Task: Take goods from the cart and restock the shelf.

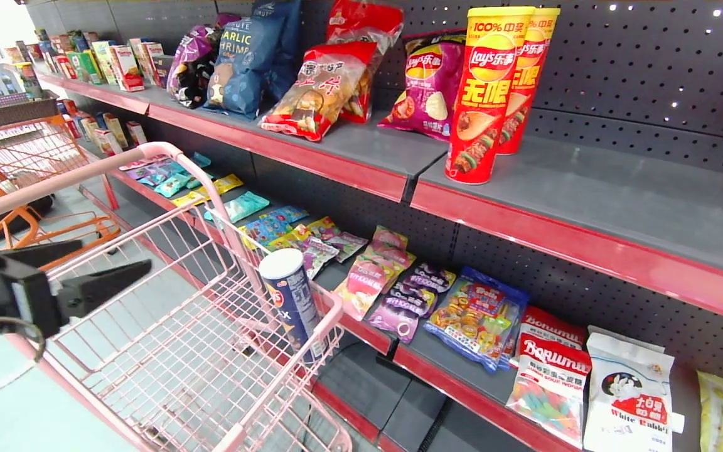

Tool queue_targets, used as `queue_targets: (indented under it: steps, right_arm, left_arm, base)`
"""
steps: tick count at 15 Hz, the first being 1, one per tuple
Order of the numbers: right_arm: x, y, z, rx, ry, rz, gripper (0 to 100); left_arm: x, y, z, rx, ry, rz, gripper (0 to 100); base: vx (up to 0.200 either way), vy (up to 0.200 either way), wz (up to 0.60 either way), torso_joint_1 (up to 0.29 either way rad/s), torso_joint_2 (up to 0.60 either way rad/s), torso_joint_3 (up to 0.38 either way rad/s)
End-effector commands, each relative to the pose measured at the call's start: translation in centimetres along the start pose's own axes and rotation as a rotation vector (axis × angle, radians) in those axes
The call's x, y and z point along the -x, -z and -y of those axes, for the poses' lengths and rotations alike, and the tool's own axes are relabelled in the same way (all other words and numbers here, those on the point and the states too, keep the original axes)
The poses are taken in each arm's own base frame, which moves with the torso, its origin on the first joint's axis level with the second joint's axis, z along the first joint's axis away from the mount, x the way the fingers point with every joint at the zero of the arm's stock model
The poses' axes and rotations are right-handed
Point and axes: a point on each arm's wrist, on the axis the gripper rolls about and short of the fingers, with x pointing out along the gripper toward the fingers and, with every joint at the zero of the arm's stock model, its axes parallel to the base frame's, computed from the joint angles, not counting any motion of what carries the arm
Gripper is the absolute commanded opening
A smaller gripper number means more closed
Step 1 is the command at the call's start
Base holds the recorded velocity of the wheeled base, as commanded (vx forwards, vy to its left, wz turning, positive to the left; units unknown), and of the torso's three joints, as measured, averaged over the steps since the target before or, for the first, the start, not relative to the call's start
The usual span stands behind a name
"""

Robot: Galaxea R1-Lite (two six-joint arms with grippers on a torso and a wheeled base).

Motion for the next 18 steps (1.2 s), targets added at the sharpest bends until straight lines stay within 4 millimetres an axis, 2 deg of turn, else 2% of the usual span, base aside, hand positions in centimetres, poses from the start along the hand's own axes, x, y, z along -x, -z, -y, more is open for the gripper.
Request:
queue_targets:
  steps: [1,2,5,8,12,16,18]
  right_arm:
    - [0.0,0.0,0.0,0.001,-0.001,-0.001,100]
    - [0.0,0.0,0.0,0.002,-0.001,-0.001,100]
    - [0.0,0.0,0.0,0.002,-0.001,-0.001,100]
    - [0.0,0.0,0.0,0.002,-0.001,-0.001,100]
    - [0.0,0.0,0.0,0.002,-0.001,-0.001,100]
    - [0.0,0.0,0.0,0.002,-0.001,-0.001,100]
    - [0.0,0.0,0.0,0.002,-0.003,-0.001,100]
  left_arm:
    - [-6.3,2.1,-1.7,-0.022,0.169,-0.161,100]
    - [-8.2,3.5,-2.3,-0.089,0.227,-0.216,100]
    - [-12.2,5.2,-4.0,-0.111,0.211,-0.198,100]
    - [-13.5,6.2,-4.2,-0.104,0.231,-0.207,100]
    - [-15.1,6.7,-3.1,-0.119,0.299,-0.207,100]
    - [-17.6,8.2,-3.1,-0.136,0.311,-0.19,100]
    - [-18.7,8.8,-2.2,-0.147,0.342,-0.183,100]
  base:
    - [0.0,0.0,0.0,0.0,0.0,0.0]
    - [0.0,0.0,0.0,0.0,0.0,0.0]
    - [0.0,0.0,0.0,0.0,0.0,0.0]
    - [0.0,0.0,0.0,0.0,0.0,0.0]
    - [0.0,0.0,0.0,0.0,0.0,0.0]
    - [0.0,0.0,0.0,0.0,0.0,0.0]
    - [0.0,0.0,0.0,0.0,0.0,0.0]
